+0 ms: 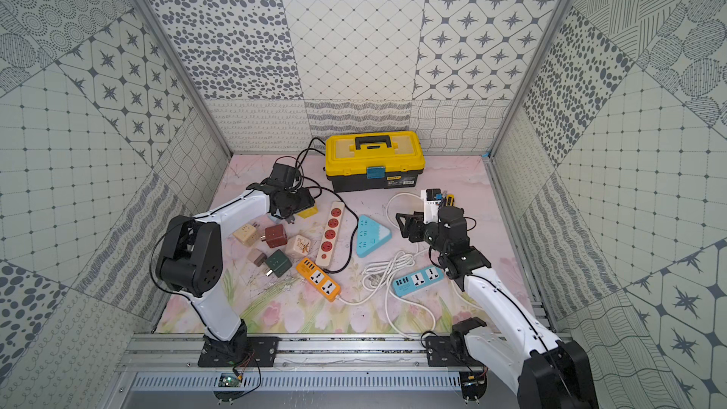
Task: Pull the plug off the socket
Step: Place the plug at the center of the board.
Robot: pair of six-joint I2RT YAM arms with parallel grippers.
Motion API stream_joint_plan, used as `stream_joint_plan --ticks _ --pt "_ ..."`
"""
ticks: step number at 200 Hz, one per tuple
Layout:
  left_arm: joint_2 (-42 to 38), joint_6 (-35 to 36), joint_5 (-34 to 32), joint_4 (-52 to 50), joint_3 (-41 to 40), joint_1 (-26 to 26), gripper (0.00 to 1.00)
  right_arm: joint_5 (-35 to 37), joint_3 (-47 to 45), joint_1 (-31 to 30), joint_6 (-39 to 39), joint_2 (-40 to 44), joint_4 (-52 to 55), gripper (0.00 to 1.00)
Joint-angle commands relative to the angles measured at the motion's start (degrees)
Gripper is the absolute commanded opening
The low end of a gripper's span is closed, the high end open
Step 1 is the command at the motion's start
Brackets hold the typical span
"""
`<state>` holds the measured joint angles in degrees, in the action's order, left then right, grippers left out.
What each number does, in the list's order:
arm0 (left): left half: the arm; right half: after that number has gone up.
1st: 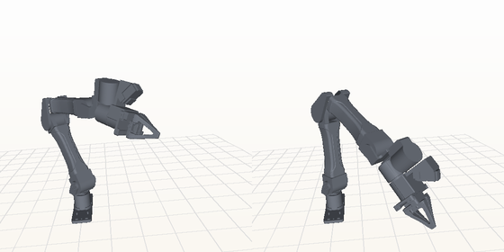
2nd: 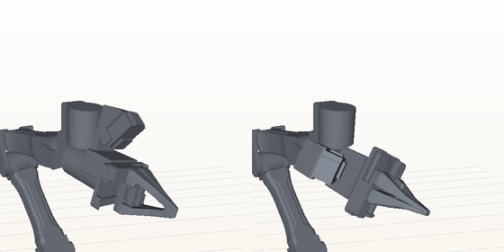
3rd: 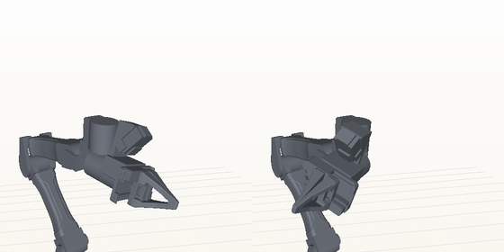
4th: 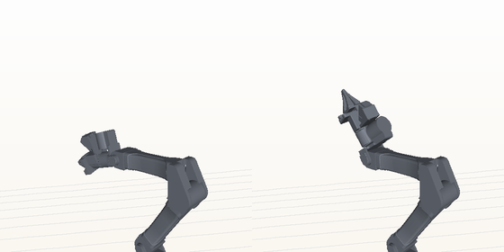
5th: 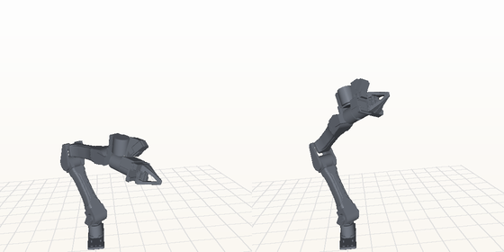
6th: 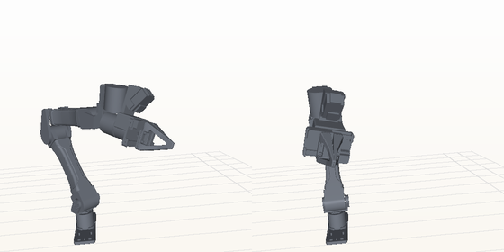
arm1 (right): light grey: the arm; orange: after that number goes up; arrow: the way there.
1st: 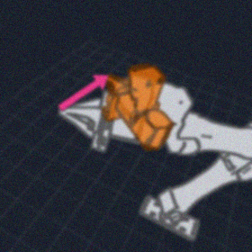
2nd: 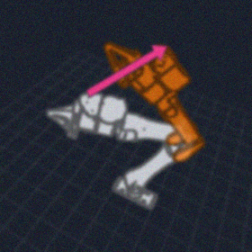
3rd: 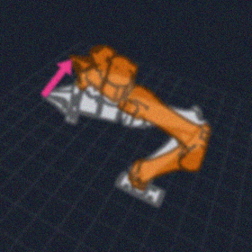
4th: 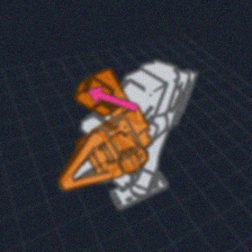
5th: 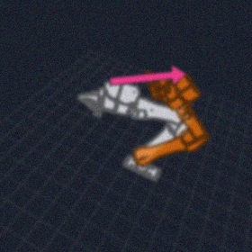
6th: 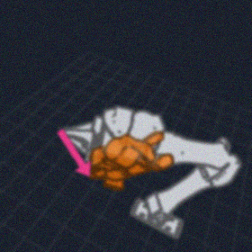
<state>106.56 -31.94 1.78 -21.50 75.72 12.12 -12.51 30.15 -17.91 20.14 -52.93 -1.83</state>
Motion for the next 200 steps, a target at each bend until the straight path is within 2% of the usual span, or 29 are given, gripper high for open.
stream_joint_plan --ticks 1,37,74,86,91,95,99,102,155,200 --pt "4.3 4.9 0.7 -1.5 4.3 -0.8 0.26 4.5 -2.7 0.2 0.4 3.1 -7.0 0.71" --pt "7.4 5.2 3.3 -2.9 6.9 -2.1 0.40 4.8 -3.5 0.2 0.9 3.4 -5.7 0.71" --pt "4.0 6.5 0.4 -3.1 5.9 -2.6 0.58 4.9 -3.4 0.3 0.8 4.5 -4.5 0.71" --pt "1.3 6.7 0.1 -1.7 3.9 -2.7 0.67 5.4 -3.5 0.4 0.9 5.2 -4.2 0.72" --pt "0.1 6.7 0.3 -0.9 2.7 -2.7 0.78 5.5 -3.5 0.4 0.8 5.5 -4.0 0.72" --pt "-1.1 6.8 0.5 -0.1 1.6 -2.7 0.83 5.7 -3.6 0.5 0.8 5.9 -4.0 0.72" --pt "-2.2 6.8 0.6 0.9 0.4 -2.7 0.97 5.8 -3.8 0.5 0.8 6.2 -3.9 0.72" --pt "-3.3 6.9 0.7 1.7 -0.5 -2.7 0.99 5.9 -3.8 0.5 0.7 6.5 -3.9 0.72" --pt "-20.4 6.1 0.7 11.1 -14.5 -2.8 1.00 6.9 -4.3 0.9 0.0 11.1 -2.0 0.75" --pt "-41.4 1.6 4.2 25.6 -32.7 -2.7 1.00 10.2 -7.7 1.4 1.2 17.1 -4.6 0.76"
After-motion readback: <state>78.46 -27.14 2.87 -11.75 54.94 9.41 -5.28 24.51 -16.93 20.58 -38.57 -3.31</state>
